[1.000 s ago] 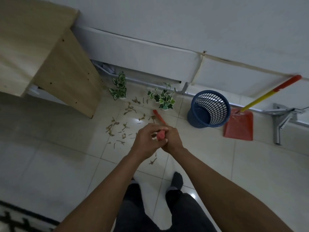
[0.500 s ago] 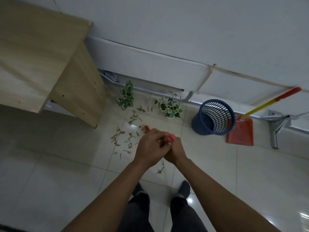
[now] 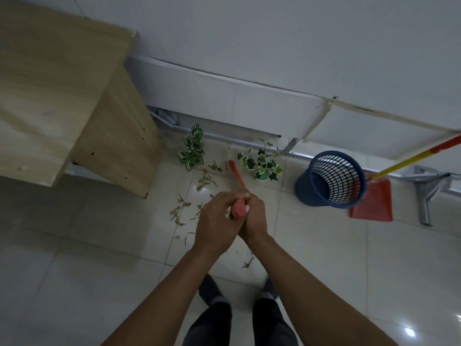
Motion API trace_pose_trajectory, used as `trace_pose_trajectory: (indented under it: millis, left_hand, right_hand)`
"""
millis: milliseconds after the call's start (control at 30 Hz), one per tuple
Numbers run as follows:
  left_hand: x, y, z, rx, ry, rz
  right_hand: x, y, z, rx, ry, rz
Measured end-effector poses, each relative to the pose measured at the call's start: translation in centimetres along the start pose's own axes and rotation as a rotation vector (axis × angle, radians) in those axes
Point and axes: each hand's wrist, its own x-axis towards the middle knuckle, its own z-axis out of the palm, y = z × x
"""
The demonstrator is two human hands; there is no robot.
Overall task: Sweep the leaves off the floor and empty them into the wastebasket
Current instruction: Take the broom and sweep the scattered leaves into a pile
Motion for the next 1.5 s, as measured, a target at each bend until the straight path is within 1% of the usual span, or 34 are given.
trace_pose_trajectory:
  millis: [33, 67, 100, 133, 200, 267, 300, 333, 400, 433, 500, 533, 667, 767, 800, 833, 933, 967, 1000, 1033, 1133, 1233, 1300, 1367, 1500]
  left_hand:
    - [0.3, -0.4, -0.2, -0.001, -0.001, -0.023]
    - [0.6, -0.8, -0.3, -0.004, -0.007, -0.047]
    - [0.9, -1.2, -0.5, -0.004, -0.015, -0.067]
    - [1.0, -1.5, -0.7, -0.001, -0.025, -0.084]
    - [1.3, -2.2, -0.9, -0.005, -0.064, -0.12]
    - [1.5, -2.9, -1.0, -0.012, -0.111, -0.153]
    - [1.5, -3.2, -1.0, -0.012, -0.128, -0.162]
    - [1.6, -3.5, -1.1, -0.008, -0.136, -0.162]
    - [1.7, -3.8, -1.3, 0.001, -0.125, -0.138]
    - [1.6, -3.9, -1.3, 0.012, -0.116, -0.117]
    - [1.2, -3.8, -1.3, 0.035, -0.116, -0.071]
    - [0.9, -3.7, -1.3, 0.035, -0.117, -0.049]
    - [0.3, -2.7, -1.3, -0.005, -0.082, 0.053]
    - [-0.5, -1.6, -1.2, -0.026, -0.035, 0.128]
    - [-0.6, -1.1, -1.1, -0.032, -0.019, 0.149]
    - [-0.6, -0.6, -1.1, -0.034, -0.005, 0.167]
    - [-0.3, 0.8, -1.2, -0.018, 0.005, 0.213]
    - [-0.2, 1.1, -1.3, -0.01, 0.004, 0.226]
    - [-0.1, 1.2, -1.5, -0.005, 0.004, 0.236]
    - [-0.2, 1.2, -1.7, -0.004, 0.005, 0.243]
    - [-0.5, 0.5, -2.4, -0.003, 0.03, 0.246]
    - [-1.0, -0.7, -2.8, 0.022, 0.037, 0.178]
    - [-1.3, -1.7, -3.1, 0.013, 0.037, 0.125]
    - [-1.7, -2.6, -3.4, 0.001, 0.043, 0.089]
    - [-2.7, -3.2, -3.8, 0.024, 0.064, 0.087]
  right_hand:
    - [0.4, 0.0, 0.4, 0.079, 0.078, 0.017]
    - [0.7, -0.2, 0.7, 0.151, 0.076, 0.051]
    - [0.9, -0.1, 1.1, 0.15, 0.074, 0.034]
    - [1.5, 0.0, 1.7, 0.098, 0.04, 0.023]
    - [2.7, 0.8, 2.2, -0.09, -0.035, 0.005]
    - [4.2, 1.3, 2.8, -0.316, -0.026, -0.091]
    - [4.8, 1.3, 3.0, -0.368, -0.083, -0.135]
    - [5.2, 1.2, 3.2, -0.368, -0.14, -0.119]
    - [5.8, 0.9, 3.3, -0.374, -0.238, -0.095]
    - [5.8, 1.1, 3.1, -0.385, -0.254, -0.1]
    - [5.3, 1.1, 2.6, -0.3, -0.254, -0.007]
    - [4.8, 1.0, 2.4, -0.307, -0.274, -0.017]
    - [3.0, 0.7, 1.5, -0.437, -0.37, -0.162]
    - [2.2, 0.5, 0.5, -0.57, -0.4, -0.277]
    - [1.9, 0.2, 0.1, -0.575, -0.389, -0.29]
    - [1.6, -0.3, -0.3, -0.522, -0.359, -0.284]
    - [0.4, -0.9, -1.2, -0.199, -0.207, -0.107]
    - [0.2, -1.3, -1.4, -0.22, -0.18, -0.144]
    - [0.2, -1.5, -1.3, -0.262, -0.196, -0.189]
    - [0.2, -1.6, -1.1, -0.259, -0.234, -0.188]
    - [0.8, -1.9, -0.1, -0.413, -0.279, -0.239]
    - [1.1, -1.6, 1.3, -0.371, -0.268, -0.212]
    - [1.4, -1.1, 2.2, -0.37, -0.278, -0.231]
    - [1.6, -1.0, 2.8, -0.406, -0.335, -0.277]
    - [1.7, -0.9, 3.1, -0.573, -0.529, -0.367]
